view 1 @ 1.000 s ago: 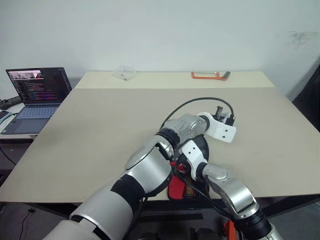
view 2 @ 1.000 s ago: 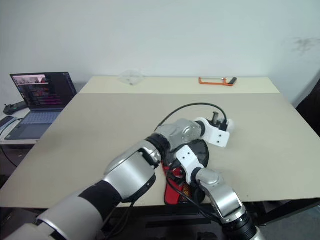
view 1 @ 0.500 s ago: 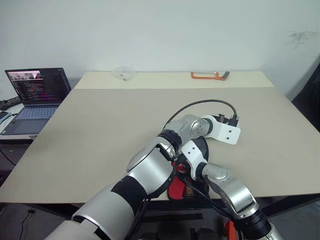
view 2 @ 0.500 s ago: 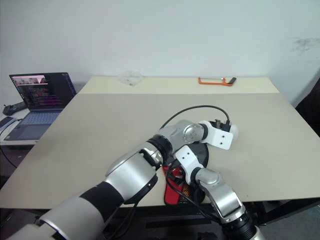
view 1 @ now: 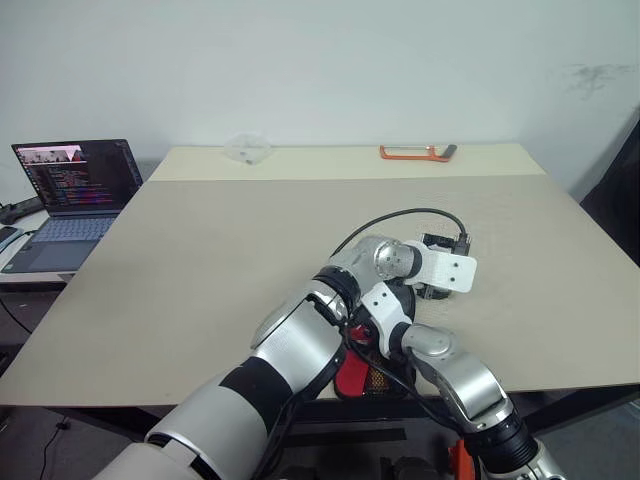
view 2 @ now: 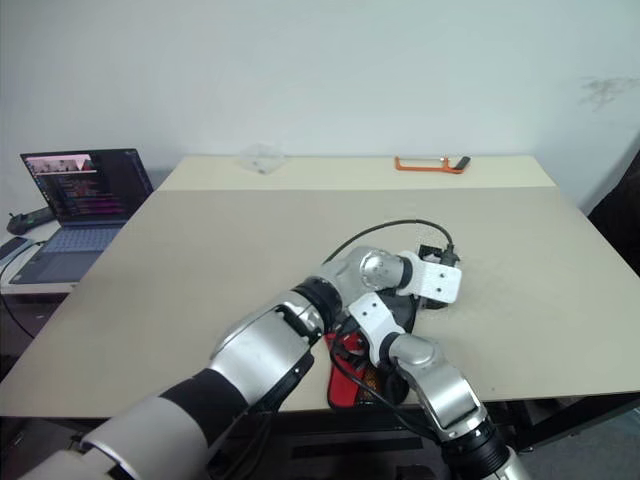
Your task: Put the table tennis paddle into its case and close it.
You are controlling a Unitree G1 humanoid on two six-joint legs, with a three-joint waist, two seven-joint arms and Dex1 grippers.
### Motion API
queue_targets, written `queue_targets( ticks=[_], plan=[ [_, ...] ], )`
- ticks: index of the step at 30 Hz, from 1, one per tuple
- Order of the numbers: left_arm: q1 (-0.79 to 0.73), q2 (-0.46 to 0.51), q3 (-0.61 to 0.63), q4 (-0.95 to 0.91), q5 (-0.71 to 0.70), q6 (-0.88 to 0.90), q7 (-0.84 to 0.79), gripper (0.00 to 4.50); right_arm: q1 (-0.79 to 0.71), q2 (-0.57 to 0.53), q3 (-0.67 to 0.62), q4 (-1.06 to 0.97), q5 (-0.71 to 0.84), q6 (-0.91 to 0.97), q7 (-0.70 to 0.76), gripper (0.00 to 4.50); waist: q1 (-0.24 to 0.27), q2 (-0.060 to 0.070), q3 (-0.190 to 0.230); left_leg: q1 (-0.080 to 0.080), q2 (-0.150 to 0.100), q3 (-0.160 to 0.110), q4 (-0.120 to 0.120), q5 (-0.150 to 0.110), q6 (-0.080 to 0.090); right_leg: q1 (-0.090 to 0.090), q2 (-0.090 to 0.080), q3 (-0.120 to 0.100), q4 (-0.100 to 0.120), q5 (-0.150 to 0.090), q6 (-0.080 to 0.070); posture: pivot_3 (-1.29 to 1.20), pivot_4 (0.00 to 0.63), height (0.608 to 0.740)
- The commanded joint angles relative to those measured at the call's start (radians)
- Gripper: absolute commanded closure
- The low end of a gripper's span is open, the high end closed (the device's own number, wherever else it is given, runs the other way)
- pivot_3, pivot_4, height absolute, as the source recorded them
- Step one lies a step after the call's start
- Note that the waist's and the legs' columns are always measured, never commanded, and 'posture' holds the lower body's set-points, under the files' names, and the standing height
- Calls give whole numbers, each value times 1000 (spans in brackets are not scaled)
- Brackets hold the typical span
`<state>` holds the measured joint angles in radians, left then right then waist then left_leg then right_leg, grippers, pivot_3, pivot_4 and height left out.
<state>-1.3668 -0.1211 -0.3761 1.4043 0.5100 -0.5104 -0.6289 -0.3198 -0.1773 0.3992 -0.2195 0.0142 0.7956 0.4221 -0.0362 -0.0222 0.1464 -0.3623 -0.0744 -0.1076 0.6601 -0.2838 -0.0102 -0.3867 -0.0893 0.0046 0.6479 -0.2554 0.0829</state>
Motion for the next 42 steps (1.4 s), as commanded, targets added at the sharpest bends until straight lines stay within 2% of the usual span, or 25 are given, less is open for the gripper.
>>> queue_targets(
  ticks=[1, 8, 12, 16, 20, 22, 23, 27, 30, 36, 39, 42],
  plan=[
    [-29, 52, 68, -51, -64, 31, 19, 7, 52, -15, 44, 151, 8, 94, 26, 0, -2, 0, 0, 0, 0, 0, 0, 0, 0, 0, 0, 0, 0, 0, 0, 0, 150, 740],
    [-57, 222, 156, -64, -122, 105, 96, 7, 31, -7, 17, 157, 12, 91, 16, 0, -5, 0, 0, 1, 0, -1, 0, 0, 0, 0, 1, 0, 1, 0, 0, 0, 150, 740],
    [-55, 323, 277, -70, -232, 177, 74, 7, 27, -8, -28, 71, 38, 107, 17, 0, -5, 0, 0, 1, 0, -1, 1, 0, 0, -1, 1, 0, 1, 0, 0, 0, 150, 740],
    [-4, 359, 390, -98, -369, 198, -106, 7, 23, -28, -79, -79, 87, 164, 29, 0, 7, -1, 1, -2, 0, -2, 0, 0, 0, -2, 1, -1, 0, 0, -1, 0, 150, 740],
    [144, 356, 458, -187, -500, 150, -344, 7, -17, -13, -231, -265, 182, 306, 14, 0, 10, 0, 2, -5, -1, -3, 1, 0, -1, -3, -1, -2, -2, 3, -5, 0, 150, 740],
    [207, 350, 433, -231, -499, 115, -398, 7, -42, -13, -291, -319, 219, 358, 10, 0, 9, 0, 2, -11, -1, -2, 1, 0, -3, -9, -1, -1, -2, 3, -6, 0, 150, 740],
    [230, 345, 424, -245, -500, 110, -419, 7, -55, -16, -314, -347, 240, 388, 14, 0, 9, 0, 3, -20, -2, -2, 3, 0, -4, -19, -1, 0, 0, 4, -6, 0, 150, 740],
    [314, 320, 419, -309, -551, 163, -557, 7, -105, -63, -434, -488, 352, 516, 63, 0, 7, 0, 3, -37, -2, -1, 6, 1, -4, -37, -1, 1, 5, 4, -7, 0, 150, 740],
    [359, 314, 393, -359, -574, 226, -672, 7, -126, -135, -530, -558, 432, 590, 111, 0, 7, 0, 3, -38, -2, -1, 5, 1, -4, -36, -2, 1, 3, 4, -7, 0, 150, 740],
    [405, 321, 301, -398, -524, 178, -719, 7, -147, -303, -652, -533, 476, 579, 133, 0, 7, 0, 3, -36, -2, 0, 5, 0, -2, -33, -2, 1, 3, 4, -7, 0, 150, 740],
    [413, 324, 266, -381, -505, 160, -722, 7, -152, -367, -640, -428, 396, 477, 68, 0, 7, 0, 3, -35, -2, 0, 5, 0, -2, -33, -2, 1, 4, 4, -7, 0, 150, 740],
    [415, 321, 232, -330, -466, 110, -685, 7, -126, -462, -477, -280, 225, 301, -15, 0, 7, 0, 3, -34, -3, 3, 6, 0, -1, -34, -2, 4, 8, 4, -7, 0, 150, 740]
  ],
)
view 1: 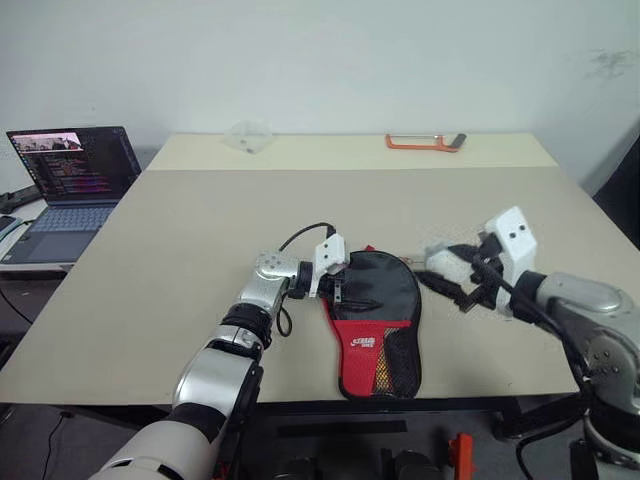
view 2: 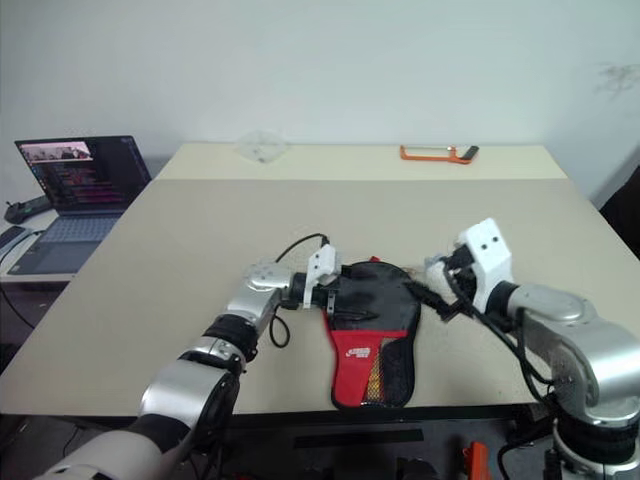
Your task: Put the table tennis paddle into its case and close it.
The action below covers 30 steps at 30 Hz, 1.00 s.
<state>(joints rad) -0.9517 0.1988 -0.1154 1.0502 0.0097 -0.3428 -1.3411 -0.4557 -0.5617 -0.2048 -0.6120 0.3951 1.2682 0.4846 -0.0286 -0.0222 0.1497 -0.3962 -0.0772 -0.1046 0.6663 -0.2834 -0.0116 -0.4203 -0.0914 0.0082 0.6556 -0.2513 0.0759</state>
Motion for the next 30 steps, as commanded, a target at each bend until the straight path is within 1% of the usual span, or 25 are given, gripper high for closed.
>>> queue_targets(
  ticks=[1, 3, 6, 11, 14, 17, 22, 26, 29, 30],
  plan=[
    [1, 0, -42, 39, 51, -81, 37, 7, 15, -87, 166, 141, -181, -210, -86, 0, 0, 0, 0, 1, 0, 1, 0, 0, 0, 0, 0, 1, 1, 0, 0, 0, 150, 740],
    [-3, -6, -64, 69, 76, -112, 52, 7, 4, -37, 188, 192, -179, -242, -102, 0, -4, -1, 0, 3, 0, 3, 0, 0, 1, 0, 0, 3, 2, 0, 0, 0, 150, 740],
    [-21, -16, -72, 111, 96, -127, 90, 7, -7, 5, 226, 272, -201, -303, -106, 0, -3, -1, 0, 4, 1, 5, 0, 0, 1, 0, 1, 5, 5, 0, 0, 0, 150, 740],
    [-29, -17, -74, 139, 109, -140, 115, 7, -53, 57, 230, 380, -207, -370, -113, 0, -1, -1, 0, 5, 0, 5, 5, 0, 2, 2, 0, 4, 6, 0, 0, 0, 150, 740],
    [-24, -14, -76, 143, 112, -144, 125, 7, -70, 59, 243, 429, -229, -397, -112, 0, -1, -1, 0, 7, 0, 4, 5, 0, 3, 5, 0, 4, 8, 0, 0, 0, 150, 740],
    [-16, -11, -77, 145, 117, -151, 131, 7, -68, 48, 270, 478, -262, -421, -110, 0, -1, -1, 0, 15, 0, 3, 5, -1, 4, 12, 1, 3, 6, 0, 0, 0, 150, 740],
    [-10, -11, -76, 152, 121, -147, 151, 7, -60, 31, 305, 507, -291, -433, -83, 0, -1, -1, 0, 16, 1, 3, 5, -1, 4, 12, 1, 3, 6, 0, 0, 0, 150, 740],
    [-7, -4, -92, 166, 141, -156, 171, 7, -66, 40, 313, 539, -316, -449, -87, 0, -1, -1, 0, 17, 1, 3, 5, -1, 4, 14, 1, 3, 7, 0, 0, 0, 150, 740],
    [-5, 4, -111, 177, 164, -164, 197, 0, -72, 47, 310, 560, -329, -456, -99, 584, -1, -1, 0, 18, 1, 3, 5, -1, 4, 15, 1, 3, 7, 0, 0, 0, 150, 740],
    [-5, 5, -115, 180, 169, -167, 205, 0, -72, 50, 307, 562, -332, -457, -101, 905, -1, -1, 0, 18, 1, 3, 5, -1, 4, 15, 1, 3, 7, 0, 0, 0, 150, 740]
  ],
)
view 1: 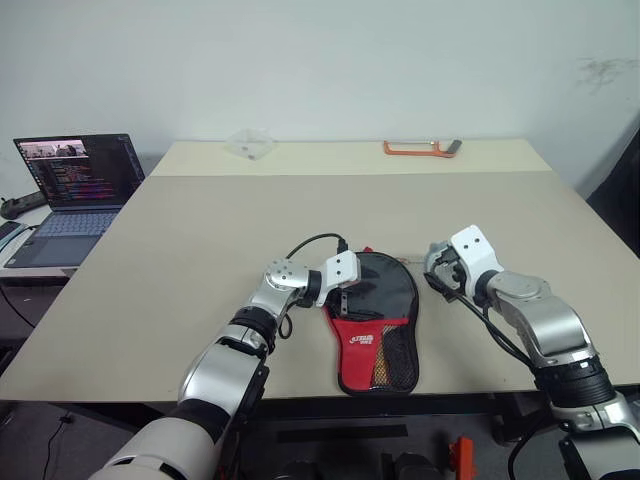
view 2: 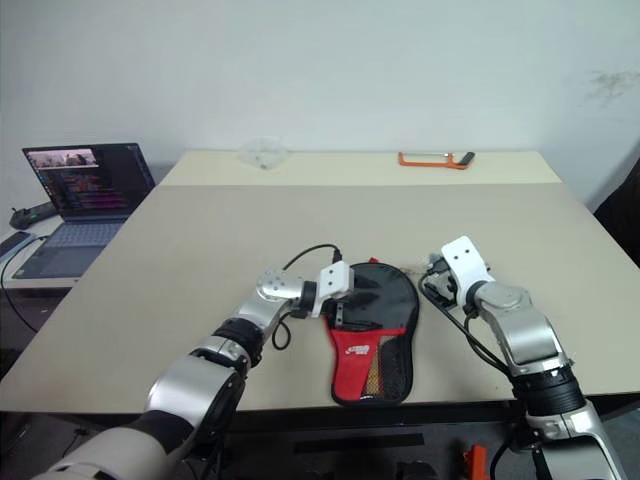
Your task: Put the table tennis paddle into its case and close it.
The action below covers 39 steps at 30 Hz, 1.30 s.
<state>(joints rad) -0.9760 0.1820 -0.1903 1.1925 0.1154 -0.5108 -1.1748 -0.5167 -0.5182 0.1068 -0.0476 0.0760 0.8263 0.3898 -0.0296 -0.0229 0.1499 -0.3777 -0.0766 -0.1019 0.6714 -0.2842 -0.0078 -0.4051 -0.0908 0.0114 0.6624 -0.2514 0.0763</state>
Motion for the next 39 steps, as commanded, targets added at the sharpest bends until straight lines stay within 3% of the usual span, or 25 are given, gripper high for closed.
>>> queue_targets(
  ticks=[1, 7, 12, 19, 26, 28, 32, 39],
  plan=[
    [21, 24, -47, 41, 71, 0, 42, 0, -9, 5, -4, -1, -18, -17, -4, 1278, 0, 0, 0, 1, 0, 0, 0, 0, 0, 0, 0, 0, 0, 0, 0, 0, 150, 740],
    [55, 31, -79, 42, 79, -12, -78, 0, 5, -6, -15, -24, -29, -12, 2, 3241, -3, 0, -1, 3, 0, 0, -1, 0, 0, 1, 0, 1, 0, 0, 0, 0, 150, 740],
    [55, 25, -87, 52, 88, -7, -110, 0, 24, -9, -62, -101, -3, 43, 0, 4166, -1, 0, -2, 3, 0, 1, -5, 0, 0, 1, 0, 1, -2, 0, 0, 0, 150, 740],
    [67, 25, -102, 75, 114, 20, -70, 0, 102, -46, -178, -330, 86, 217, 42, 4275, 0, 0, -3, 3, 1, 1, -6, 0, 0, 2, 0, 1, -3, 0, 0, 0, 150, 740],
    [59, -5, -72, 79, 75, 90, -73, 0, 296, -151, -336, -694, 271, 487, 157, 4278, 8, 0, -3, 7, 1, -4, -7, 0, 0, 10, 0, -4, -8, -1, 1, 0, 150, 740],
    [51, -15, -72, 80, 76, 102, -65, 0, 337, -152, -364, -771, 311, 546, 167, 4278, 12, 1, -3, 13, 2, -7, -10, -1, 1, 19, 0, -7, -16, -3, 5, 0, 150, 740],
    [24, -49, -67, 89, 75, 135, -39, 0, 437, -79, -397, -957, 403, 687, 178, 4278, 29, 0, -4, 13, 2, -7, -9, -3, 3, 21, 0, -9, -18, -4, 6, 0, 150, 740],
    [-8, -85, -83, 107, 99, 146, -3, 0, 625, -123, -442, -1000, 699, 631, 72, 4279, 52, 0, -4, 13, 0, -8, -9, -4, 5, 23, -2, -11, -20, -4, 7, 0, 150, 740]
  ],
)
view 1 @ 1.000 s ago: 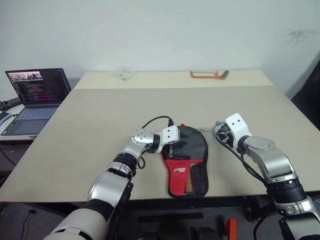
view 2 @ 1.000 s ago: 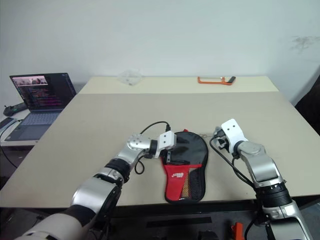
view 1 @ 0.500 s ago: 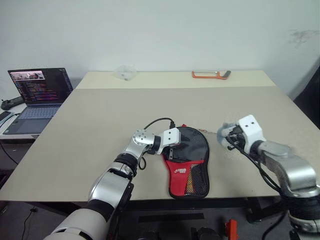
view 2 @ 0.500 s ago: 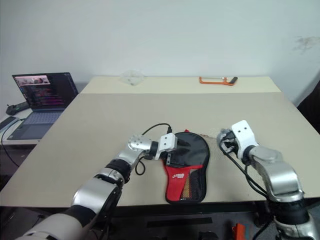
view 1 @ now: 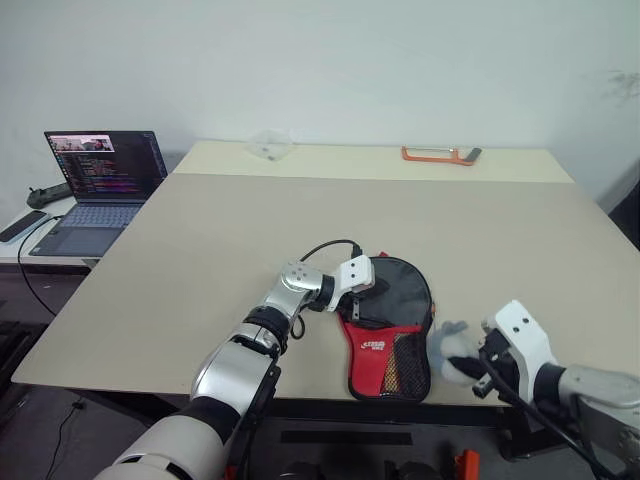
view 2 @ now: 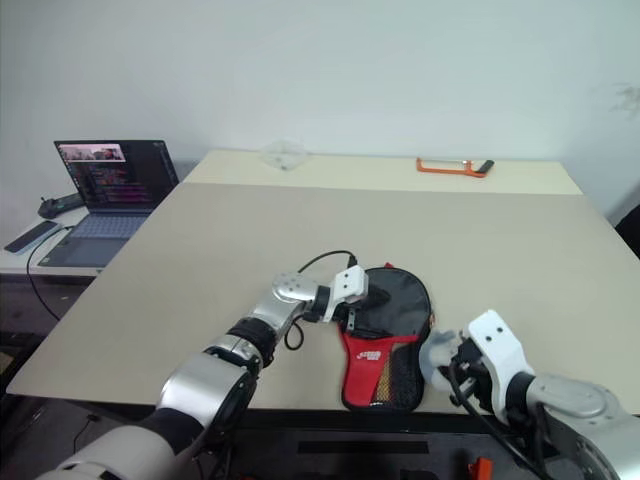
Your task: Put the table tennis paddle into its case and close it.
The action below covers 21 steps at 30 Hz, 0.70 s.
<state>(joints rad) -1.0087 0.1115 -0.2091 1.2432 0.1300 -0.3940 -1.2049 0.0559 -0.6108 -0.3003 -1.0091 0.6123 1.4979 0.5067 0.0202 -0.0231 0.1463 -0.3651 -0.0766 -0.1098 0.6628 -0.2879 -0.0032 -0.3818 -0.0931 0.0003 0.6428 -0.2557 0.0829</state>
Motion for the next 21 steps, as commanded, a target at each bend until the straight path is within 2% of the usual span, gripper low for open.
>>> queue_targets(
  ticks=[1, 8, 13, 16, 18, 21],
  plan=[
    [20, -22, -68, 59, 89, 28, 28, 0, 90, -52, -64, -38, 230, -65, -74, 4285, 4, 0, 0, 0, 0, -1, 0, 0, 0, 1, 0, -1, 0, -1, 1, 0, 150, 740],
    [3, -70, -83, 72, 119, 23, 48, 0, 419, -293, -317, -38, 708, -281, -228, 4293, 11, -3, 0, 1, -1, -4, 0, -1, 2, 9, -4, -8, -4, -2, 3, 0, 150, 740],
    [-4, -87, -89, 77, 130, 21, 67, 0, 563, -425, -378, -38, 1041, -387, -354, 4293, 13, -6, 1, 1, 0, -7, -1, -2, 3, 13, -4, -11, -13, -2, 5, 0, 150, 740],
    [-9, -94, -93, 79, 136, 18, 74, 0, 538, -428, -337, -38, 1225, -337, -465, 4293, 15, -7, 2, 0, -1, -7, 0, -3, 5, 13, -5, -11, -15, -1, 5, 0, 150, 740],
    [-10, -98, -95, 80, 140, 15, 75, 0, 517, -389, -327, -38, 1323, -269, -534, 4293, 16, -8, 1, 0, -1, -7, 0, -4, 6, 13, -5, -11, -16, -1, 5, 0, 150, 740],
    [-12, -101, -97, 80, 143, 12, 77, 0, 506, -314, -299, -38, 1360, -199, -569, 4294, 25, -9, 1, -1, -1, -7, 0, -6, 7, 13, -5, -11, -16, 1, 1, 0, 150, 740]
  ],
)
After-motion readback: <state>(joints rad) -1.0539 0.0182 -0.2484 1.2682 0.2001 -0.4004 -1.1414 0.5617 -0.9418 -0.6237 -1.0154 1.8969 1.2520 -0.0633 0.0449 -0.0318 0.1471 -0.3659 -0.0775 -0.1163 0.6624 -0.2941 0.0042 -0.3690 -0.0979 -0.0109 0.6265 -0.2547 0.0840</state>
